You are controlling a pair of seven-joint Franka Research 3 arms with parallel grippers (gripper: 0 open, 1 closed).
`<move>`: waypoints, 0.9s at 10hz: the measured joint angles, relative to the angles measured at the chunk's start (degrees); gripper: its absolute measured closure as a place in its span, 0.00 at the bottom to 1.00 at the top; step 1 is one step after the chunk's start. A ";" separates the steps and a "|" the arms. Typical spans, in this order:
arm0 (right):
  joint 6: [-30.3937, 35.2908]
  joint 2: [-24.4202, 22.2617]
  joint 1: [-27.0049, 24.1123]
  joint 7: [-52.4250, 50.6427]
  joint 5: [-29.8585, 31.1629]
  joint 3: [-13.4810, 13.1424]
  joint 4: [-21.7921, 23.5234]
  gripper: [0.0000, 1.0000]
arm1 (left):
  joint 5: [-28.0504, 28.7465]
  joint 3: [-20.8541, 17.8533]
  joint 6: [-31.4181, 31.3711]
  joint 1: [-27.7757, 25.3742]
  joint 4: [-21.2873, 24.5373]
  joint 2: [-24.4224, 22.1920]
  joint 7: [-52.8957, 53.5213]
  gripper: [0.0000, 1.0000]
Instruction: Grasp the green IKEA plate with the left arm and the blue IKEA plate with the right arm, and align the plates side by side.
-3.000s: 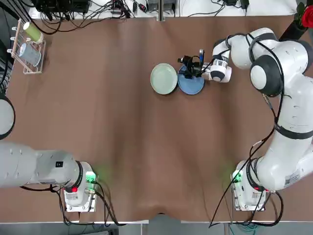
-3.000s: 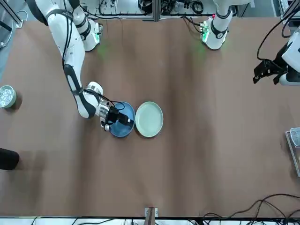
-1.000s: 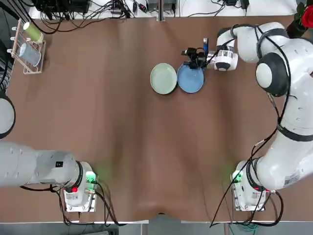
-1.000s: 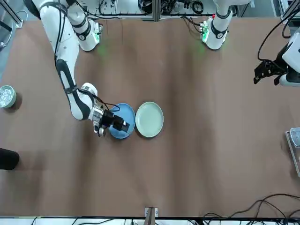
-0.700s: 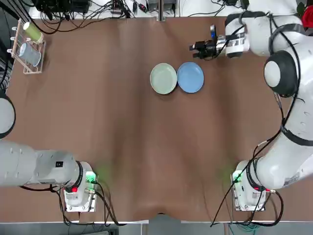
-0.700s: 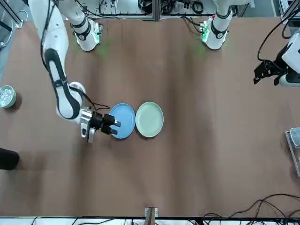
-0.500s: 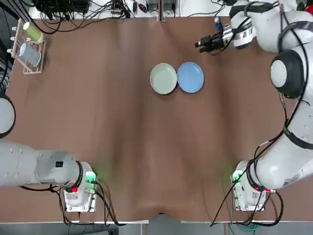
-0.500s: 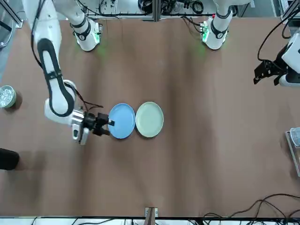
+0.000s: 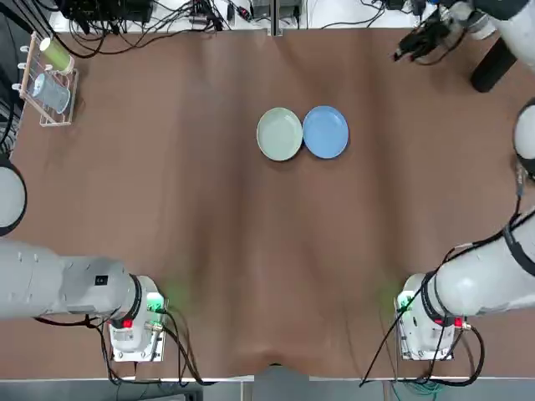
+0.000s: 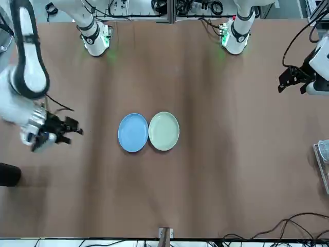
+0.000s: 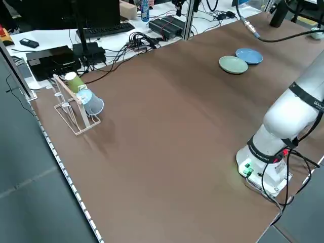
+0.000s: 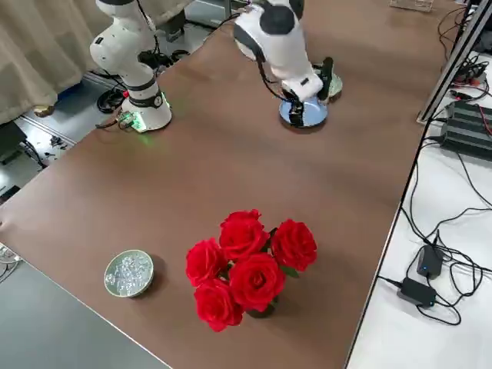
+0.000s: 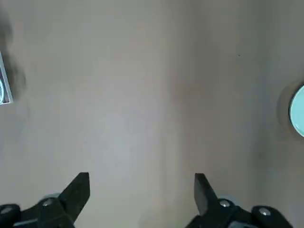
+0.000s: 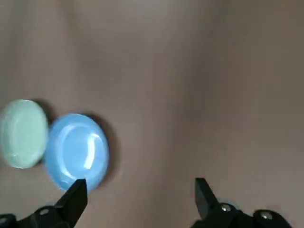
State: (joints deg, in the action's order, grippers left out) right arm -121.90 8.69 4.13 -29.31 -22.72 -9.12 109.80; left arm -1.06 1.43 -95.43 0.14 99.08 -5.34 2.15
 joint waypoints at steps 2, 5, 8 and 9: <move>3.74 -5.03 -1.87 8.37 11.98 0.02 -1.06 0.00 | 0.00 0.01 -0.01 0.02 -0.02 0.03 0.00 0.03; 19.91 -7.44 -3.14 17.88 16.90 0.19 -11.13 0.00 | 0.00 0.02 -0.01 0.02 -0.05 0.03 0.00 0.03; 26.94 -7.68 -5.27 19.95 17.53 2.44 -19.89 0.00 | 0.00 0.00 -0.01 0.01 -0.07 0.03 0.00 0.03; 27.72 -8.13 -5.36 23.57 17.57 3.27 -21.04 0.00 | 0.00 0.00 -0.01 0.01 -0.07 0.04 0.00 0.03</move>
State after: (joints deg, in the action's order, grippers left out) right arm -94.19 0.56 -1.23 -5.74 -5.15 -5.85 88.76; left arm -1.06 1.43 -95.43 0.15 99.00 -5.30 2.15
